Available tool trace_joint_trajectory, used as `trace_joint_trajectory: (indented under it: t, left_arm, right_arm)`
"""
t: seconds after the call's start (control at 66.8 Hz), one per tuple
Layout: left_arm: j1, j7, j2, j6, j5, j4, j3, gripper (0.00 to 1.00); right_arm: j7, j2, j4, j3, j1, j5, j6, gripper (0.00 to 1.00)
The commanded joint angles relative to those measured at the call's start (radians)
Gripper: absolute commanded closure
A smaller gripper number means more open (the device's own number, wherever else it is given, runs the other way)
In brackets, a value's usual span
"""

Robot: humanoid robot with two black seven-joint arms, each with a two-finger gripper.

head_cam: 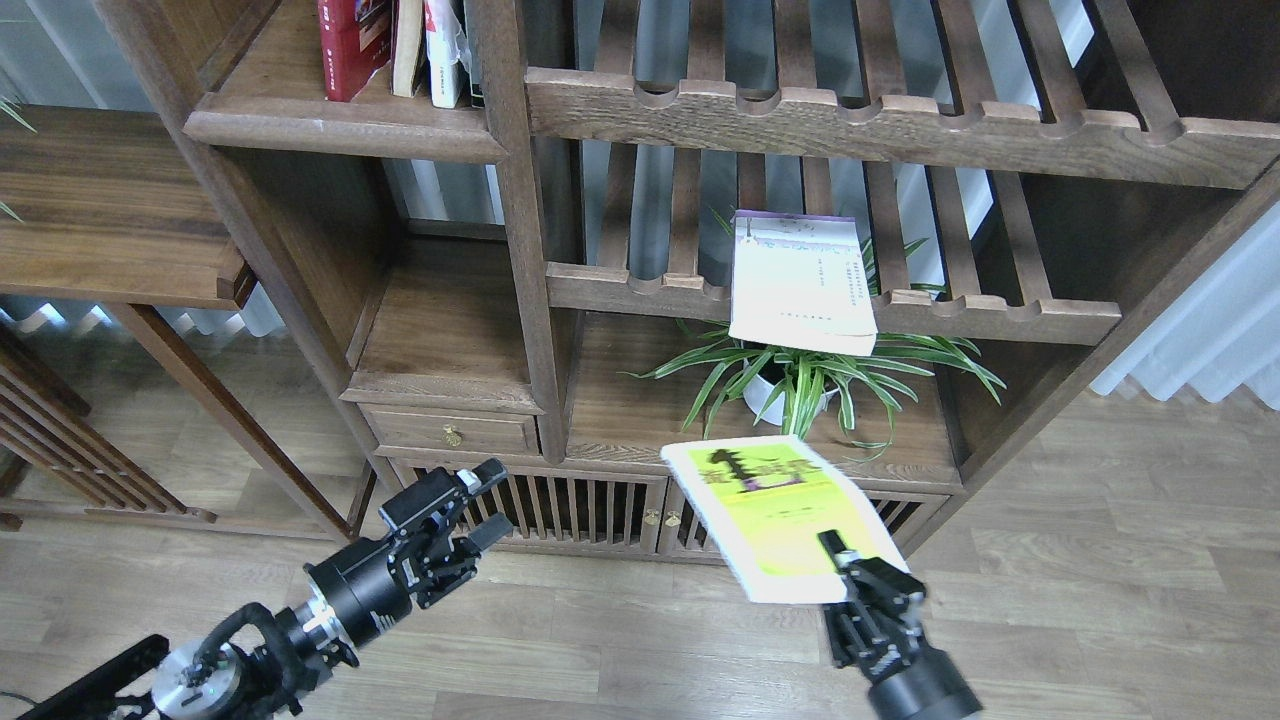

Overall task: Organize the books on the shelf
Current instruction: 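Pull the yellow-green book out and lower it toward the left gripper, then grasp the yellow-green book with the left gripper and release the right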

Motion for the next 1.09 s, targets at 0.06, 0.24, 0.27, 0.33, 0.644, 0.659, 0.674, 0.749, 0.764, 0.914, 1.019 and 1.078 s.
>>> trace_joint_trajectory:
  t: [0.06, 0.24, 0.27, 0.33, 0.644, 0.659, 0.674, 0.749, 0.764, 0.914, 1.019, 1.078]
  left_arm:
    - [0.024, 0.000, -0.013, 0.000, -0.008, 0.000, 0.037, 0.05]
    - [0.049, -0.002, -0.059, 0.000, -0.008, 0.002, 0.051, 0.09]
    - [0.049, -0.002, -0.063, 0.000, -0.010, 0.002, 0.051, 0.09]
    - [0.053, -0.002, -0.067, 0.000, -0.008, 0.002, 0.052, 0.10]
    - [0.096, 0.001, -0.059, 0.000, 0.003, 0.002, 0.095, 0.11]
    - [0.102, 0.003, -0.059, 0.000, 0.006, 0.002, 0.100, 0.11]
    - [0.103, 0.003, -0.058, 0.000, 0.009, 0.003, 0.101, 0.10]
    - [0.118, 0.018, -0.059, 0.000, 0.026, 0.014, 0.101, 0.10]
    - [0.118, 0.018, -0.059, 0.000, 0.027, 0.015, 0.101, 0.10]
    - [0.115, 0.018, -0.075, 0.000, 0.027, 0.035, 0.086, 0.10]
    - [0.107, 0.017, -0.090, 0.000, 0.027, 0.049, 0.078, 0.10]
    - [0.106, 0.017, -0.104, 0.000, 0.027, 0.063, 0.075, 0.11]
  right_arm:
    - [-0.027, -0.005, 0.002, -0.063, 0.001, -0.018, 0.000, 0.94]
    - [-0.029, -0.005, 0.005, -0.086, -0.012, -0.049, 0.000, 0.94]
    - [-0.029, -0.005, 0.005, -0.086, -0.013, -0.050, 0.000, 0.94]
    - [-0.029, -0.003, 0.006, -0.090, -0.018, -0.062, 0.000, 0.94]
    - [-0.027, -0.010, 0.010, -0.090, -0.029, -0.072, 0.000, 0.94]
    - [-0.027, -0.010, 0.010, -0.088, -0.027, -0.072, 0.000, 0.94]
    - [-0.027, -0.010, 0.010, -0.086, -0.027, -0.072, 0.000, 0.94]
    - [-0.027, -0.010, 0.010, -0.086, -0.029, -0.072, 0.000, 0.94]
    - [-0.027, -0.010, 0.010, -0.086, -0.029, -0.072, 0.000, 0.94]
    - [-0.029, -0.005, 0.011, -0.093, -0.033, -0.089, 0.000, 0.94]
    - [-0.029, -0.003, 0.013, -0.094, -0.042, -0.104, 0.000, 0.94]
    - [-0.029, -0.003, 0.016, -0.097, -0.045, -0.109, 0.000, 0.94]
